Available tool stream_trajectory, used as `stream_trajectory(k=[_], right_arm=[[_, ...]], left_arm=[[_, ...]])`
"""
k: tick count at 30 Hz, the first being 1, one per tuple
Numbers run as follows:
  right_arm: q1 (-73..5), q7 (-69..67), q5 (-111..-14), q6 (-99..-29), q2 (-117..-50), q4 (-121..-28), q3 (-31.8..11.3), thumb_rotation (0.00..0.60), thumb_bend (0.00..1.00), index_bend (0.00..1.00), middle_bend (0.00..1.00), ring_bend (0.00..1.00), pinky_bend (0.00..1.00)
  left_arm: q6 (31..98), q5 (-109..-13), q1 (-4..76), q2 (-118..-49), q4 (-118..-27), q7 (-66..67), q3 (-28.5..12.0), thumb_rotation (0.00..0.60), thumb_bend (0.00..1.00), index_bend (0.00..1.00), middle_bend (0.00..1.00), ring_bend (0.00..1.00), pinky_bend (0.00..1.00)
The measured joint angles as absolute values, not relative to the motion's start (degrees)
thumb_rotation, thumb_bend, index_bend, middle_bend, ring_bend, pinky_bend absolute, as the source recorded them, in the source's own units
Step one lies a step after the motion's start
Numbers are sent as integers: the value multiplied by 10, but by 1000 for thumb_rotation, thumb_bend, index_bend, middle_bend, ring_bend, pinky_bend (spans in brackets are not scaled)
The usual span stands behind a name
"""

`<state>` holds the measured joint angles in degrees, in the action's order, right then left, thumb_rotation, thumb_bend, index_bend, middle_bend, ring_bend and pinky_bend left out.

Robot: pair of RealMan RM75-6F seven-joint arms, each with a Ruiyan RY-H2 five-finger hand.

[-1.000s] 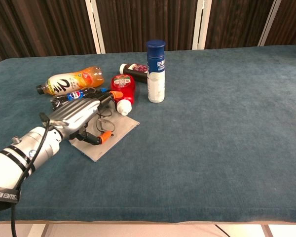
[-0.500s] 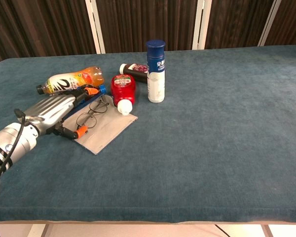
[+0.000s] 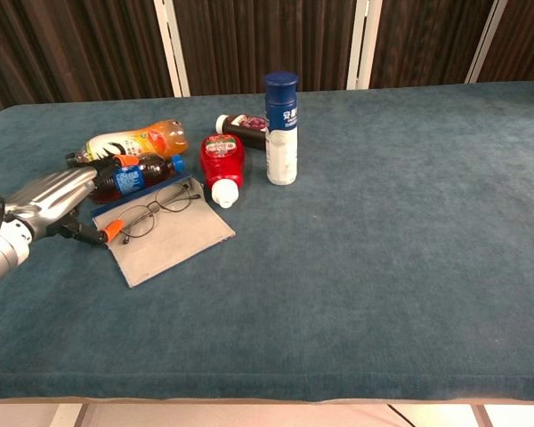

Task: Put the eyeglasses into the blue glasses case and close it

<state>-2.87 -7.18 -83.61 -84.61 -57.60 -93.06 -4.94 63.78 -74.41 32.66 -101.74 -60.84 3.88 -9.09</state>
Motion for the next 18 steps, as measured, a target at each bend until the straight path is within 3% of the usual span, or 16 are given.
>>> stream_trajectory(k=[9,18], right_arm=[[-29,-80,-839,-845,-574,-929,-49,600,83,0,0,0,0],[-28,-87,-846,-848,-572,-929,-46,600,85,0,0,0,0]], left_arm=[[674,-784,314,-1001,-695,17,-75,600,390,7,0,0,0],[684,-783,299,-1015,-751,105,-54,600,323,229,0,0,0]])
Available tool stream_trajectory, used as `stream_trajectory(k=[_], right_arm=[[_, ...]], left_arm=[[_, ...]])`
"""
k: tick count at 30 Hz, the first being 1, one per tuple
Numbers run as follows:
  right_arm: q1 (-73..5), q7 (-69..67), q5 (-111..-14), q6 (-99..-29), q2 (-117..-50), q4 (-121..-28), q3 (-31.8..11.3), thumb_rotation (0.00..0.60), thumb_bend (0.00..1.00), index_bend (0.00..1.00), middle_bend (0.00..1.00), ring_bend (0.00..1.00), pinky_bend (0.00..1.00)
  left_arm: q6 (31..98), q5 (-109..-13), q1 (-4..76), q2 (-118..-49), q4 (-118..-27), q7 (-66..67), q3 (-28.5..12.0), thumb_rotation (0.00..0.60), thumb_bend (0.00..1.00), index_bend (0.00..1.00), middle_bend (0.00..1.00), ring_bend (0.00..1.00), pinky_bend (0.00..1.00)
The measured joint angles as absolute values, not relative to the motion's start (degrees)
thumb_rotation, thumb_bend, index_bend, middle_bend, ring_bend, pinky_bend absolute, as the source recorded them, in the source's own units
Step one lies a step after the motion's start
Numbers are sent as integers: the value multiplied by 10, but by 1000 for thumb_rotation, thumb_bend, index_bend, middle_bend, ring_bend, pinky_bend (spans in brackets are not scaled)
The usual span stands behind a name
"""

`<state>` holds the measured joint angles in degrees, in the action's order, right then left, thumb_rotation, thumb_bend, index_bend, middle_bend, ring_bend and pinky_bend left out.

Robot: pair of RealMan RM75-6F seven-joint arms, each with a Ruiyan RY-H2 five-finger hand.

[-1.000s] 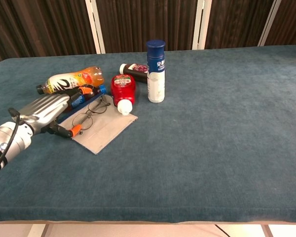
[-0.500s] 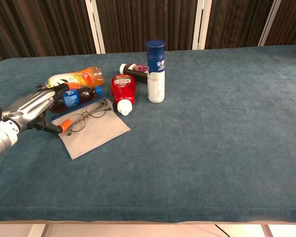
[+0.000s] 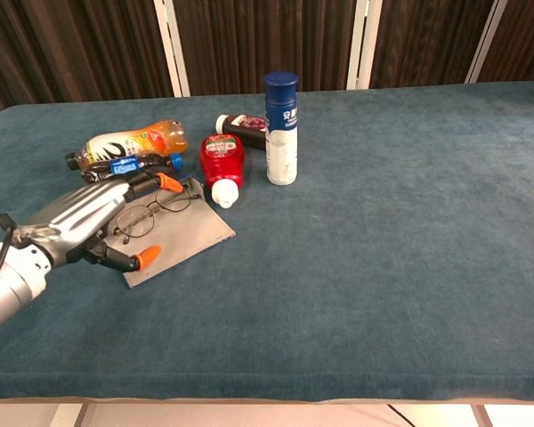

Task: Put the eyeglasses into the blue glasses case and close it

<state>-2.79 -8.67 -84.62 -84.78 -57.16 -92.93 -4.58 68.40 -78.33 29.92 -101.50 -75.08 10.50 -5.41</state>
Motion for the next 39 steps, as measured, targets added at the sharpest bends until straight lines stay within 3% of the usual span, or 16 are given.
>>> stream_trajectory(k=[21,39], right_arm=[[-26,-101,-853,-852,-568,-924,-43,600,82,0,0,0,0],[-26,-100,-855,-853,-568,-925,-42,600,82,0,0,0,0]], left_arm=[[626,-653,317,-1067,-771,288,-87,600,301,243,0,0,0],[680,-672,315,-1090,-711,311,-90,600,418,348,0,0,0]])
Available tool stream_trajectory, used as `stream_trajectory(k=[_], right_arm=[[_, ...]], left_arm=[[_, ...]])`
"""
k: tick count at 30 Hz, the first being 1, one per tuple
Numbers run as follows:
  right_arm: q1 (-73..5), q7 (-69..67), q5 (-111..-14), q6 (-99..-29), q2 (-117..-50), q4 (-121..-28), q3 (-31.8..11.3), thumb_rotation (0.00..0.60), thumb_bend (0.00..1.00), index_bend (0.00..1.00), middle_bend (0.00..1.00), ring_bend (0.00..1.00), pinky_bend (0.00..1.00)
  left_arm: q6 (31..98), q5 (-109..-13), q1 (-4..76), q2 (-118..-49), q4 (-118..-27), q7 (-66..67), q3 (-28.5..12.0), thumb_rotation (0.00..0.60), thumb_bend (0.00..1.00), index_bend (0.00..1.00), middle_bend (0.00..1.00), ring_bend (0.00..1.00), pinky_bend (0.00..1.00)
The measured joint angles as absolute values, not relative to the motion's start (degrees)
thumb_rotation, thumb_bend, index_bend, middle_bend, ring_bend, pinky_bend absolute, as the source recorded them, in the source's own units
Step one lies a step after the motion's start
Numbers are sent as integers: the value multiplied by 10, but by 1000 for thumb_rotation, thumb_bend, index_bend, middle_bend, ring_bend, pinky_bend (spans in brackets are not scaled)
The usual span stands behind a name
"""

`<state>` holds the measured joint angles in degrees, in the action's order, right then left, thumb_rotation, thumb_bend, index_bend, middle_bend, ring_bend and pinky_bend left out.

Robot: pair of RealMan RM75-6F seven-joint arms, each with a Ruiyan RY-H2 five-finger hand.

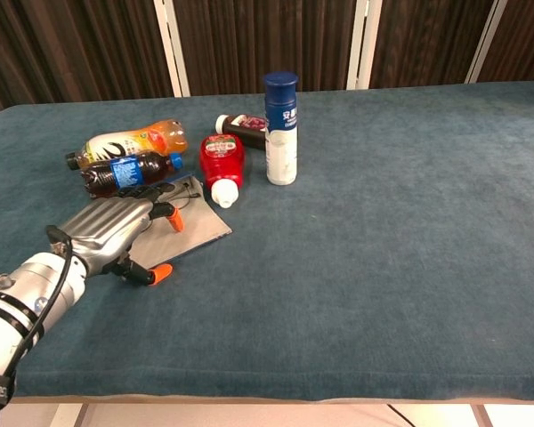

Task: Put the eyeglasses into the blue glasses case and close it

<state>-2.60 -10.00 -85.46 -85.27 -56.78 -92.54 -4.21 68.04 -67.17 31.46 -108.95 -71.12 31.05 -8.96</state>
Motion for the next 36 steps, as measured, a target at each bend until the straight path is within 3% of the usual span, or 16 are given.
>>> stream_trajectory(k=[7,23,26,30,36], right_arm=[[-26,-101,-854,-853,-567,-926,-42,600,85,0,0,0,0],[-26,-100,-854,-852,-567,-926,-42,600,82,0,0,0,0],[-26,-101,-854,-853,-567,-925,-42,600,81,0,0,0,0],[-26,-101,-854,-853,-567,-925,-42,600,84,0,0,0,0],[-26,-95,-855,-852,-568,-926,-41,600,82,0,0,0,0]], left_arm=[[688,-683,312,-1091,-698,294,-90,600,541,415,0,0,0],[722,-733,312,-1120,-611,232,-95,600,567,542,9,0,0],[722,-736,310,-1119,-612,217,-95,600,617,586,29,0,0],[731,-751,302,-1104,-632,195,-90,600,763,630,44,0,0],[756,-776,287,-1072,-676,187,-78,600,786,653,48,0,0]])
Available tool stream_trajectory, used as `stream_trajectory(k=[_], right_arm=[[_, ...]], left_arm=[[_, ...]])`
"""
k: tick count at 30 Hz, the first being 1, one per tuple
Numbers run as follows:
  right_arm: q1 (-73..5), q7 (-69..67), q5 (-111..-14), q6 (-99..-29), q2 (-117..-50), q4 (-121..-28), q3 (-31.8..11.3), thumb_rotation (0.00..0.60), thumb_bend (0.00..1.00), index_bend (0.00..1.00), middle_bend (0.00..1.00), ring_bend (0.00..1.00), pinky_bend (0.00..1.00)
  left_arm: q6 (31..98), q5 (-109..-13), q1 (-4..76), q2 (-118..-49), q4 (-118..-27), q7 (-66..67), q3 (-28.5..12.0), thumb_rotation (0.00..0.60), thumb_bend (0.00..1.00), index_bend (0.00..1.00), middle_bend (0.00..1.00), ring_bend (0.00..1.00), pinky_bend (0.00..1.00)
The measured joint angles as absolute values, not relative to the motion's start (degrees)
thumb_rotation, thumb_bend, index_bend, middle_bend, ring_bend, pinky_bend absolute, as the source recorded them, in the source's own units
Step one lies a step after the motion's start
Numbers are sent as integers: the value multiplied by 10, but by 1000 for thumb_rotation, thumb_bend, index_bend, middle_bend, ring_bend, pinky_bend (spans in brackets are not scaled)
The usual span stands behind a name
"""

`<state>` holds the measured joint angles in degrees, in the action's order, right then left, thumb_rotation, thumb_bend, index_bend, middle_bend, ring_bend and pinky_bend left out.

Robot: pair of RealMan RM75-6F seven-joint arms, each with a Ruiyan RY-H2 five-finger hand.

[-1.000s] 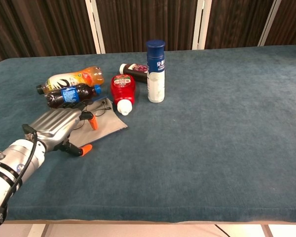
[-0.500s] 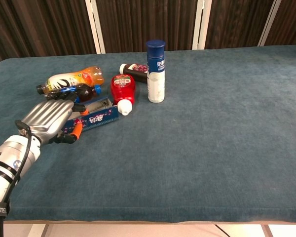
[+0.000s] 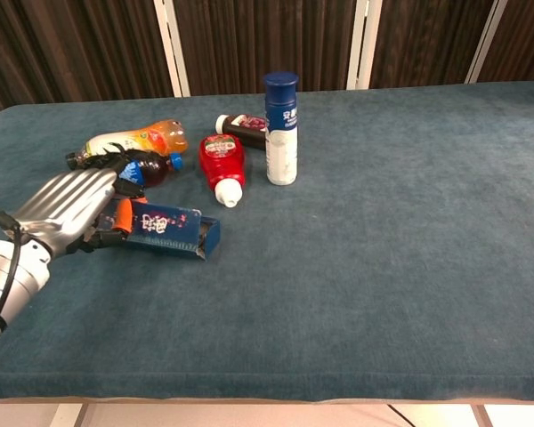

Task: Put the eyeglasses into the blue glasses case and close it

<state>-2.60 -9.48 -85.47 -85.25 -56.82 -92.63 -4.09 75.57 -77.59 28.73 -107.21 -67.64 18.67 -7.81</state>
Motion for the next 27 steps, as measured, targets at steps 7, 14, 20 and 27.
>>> stream_trajectory(k=[7,14,20,27], right_arm=[[-25,-87,-857,-854,-571,-929,-39,600,82,0,0,0,0],[-26,-87,-855,-853,-571,-928,-40,600,82,0,0,0,0],[-26,-94,-855,-854,-569,-927,-41,600,81,0,0,0,0],[-25,-96,-855,-854,-568,-927,-41,600,84,0,0,0,0]], left_arm=[[730,-760,288,-1040,-717,203,-86,600,784,659,48,0,0],[697,-732,299,-1027,-733,235,-98,600,772,654,47,0,0],[675,-704,314,-1033,-728,261,-114,600,711,645,45,0,0],[657,-686,332,-1048,-708,269,-126,600,507,640,48,0,0]])
